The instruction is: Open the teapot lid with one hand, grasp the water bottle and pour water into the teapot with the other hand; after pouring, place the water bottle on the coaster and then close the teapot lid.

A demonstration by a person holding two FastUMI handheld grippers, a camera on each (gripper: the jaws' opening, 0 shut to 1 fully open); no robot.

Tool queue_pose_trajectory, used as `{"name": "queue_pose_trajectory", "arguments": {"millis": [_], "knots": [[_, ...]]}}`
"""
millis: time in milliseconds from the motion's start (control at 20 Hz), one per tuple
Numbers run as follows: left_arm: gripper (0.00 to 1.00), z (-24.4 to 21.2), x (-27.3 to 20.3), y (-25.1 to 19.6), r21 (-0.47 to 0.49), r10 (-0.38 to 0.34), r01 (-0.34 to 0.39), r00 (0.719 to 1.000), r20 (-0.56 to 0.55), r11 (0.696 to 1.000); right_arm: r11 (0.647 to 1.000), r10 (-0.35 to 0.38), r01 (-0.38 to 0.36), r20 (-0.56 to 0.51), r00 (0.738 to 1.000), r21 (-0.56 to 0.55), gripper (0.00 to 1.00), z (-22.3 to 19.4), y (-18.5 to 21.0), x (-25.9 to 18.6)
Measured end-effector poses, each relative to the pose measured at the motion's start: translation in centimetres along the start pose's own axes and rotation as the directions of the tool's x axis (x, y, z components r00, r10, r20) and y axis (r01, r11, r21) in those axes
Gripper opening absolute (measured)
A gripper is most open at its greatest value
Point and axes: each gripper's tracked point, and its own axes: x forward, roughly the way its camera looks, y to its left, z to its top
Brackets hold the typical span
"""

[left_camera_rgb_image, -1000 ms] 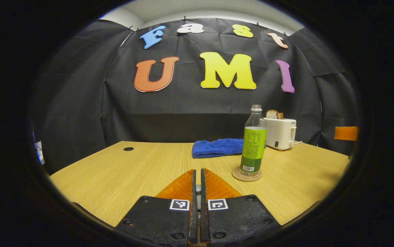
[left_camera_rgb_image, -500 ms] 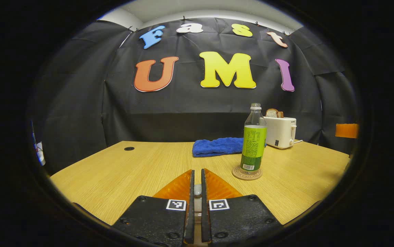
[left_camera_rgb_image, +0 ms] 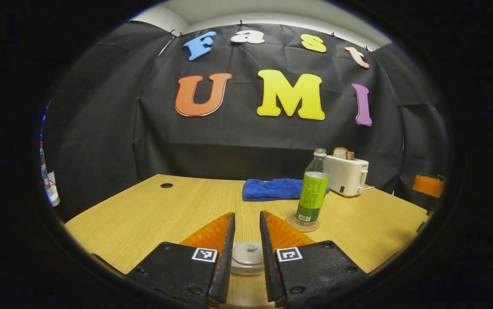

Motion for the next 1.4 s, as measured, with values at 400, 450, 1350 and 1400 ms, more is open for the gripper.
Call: {"name": "queue_pose_trajectory", "arguments": {"millis": [400, 450, 1350, 1400], "knots": [[0.52, 4.4, -6.8, -0.4, -0.015, -0.006, 0.006, 1.000, 0.012, 1.000, 0.999, -0.032, 0.031, -0.007, 0.999, -0.013, 0.93, 1.8, 1.1, -2.9], [0.56, 4.7, -7.6, -0.3, 0.001, -0.002, 0.002, 1.000, 0.018, 1.000, 0.999, -0.041, 0.041, -0.001, 0.999, -0.016, 0.93, 2.2, 1.2, -3.3], [0.96, 5.9, -12.6, -2.2, 0.056, 0.009, -0.011, 0.999, 0.038, 0.998, 0.988, -0.064, 0.066, 0.020, 0.998, -0.139, 0.95, 2.6, 5.4, -6.9], [0.96, 6.1, -12.6, -1.9, 0.056, 0.022, -0.024, 0.999, 0.044, 0.998, 0.988, -0.072, 0.073, 0.013, 0.997, -0.134, 0.95, 2.4, 5.1, -6.7]]}}
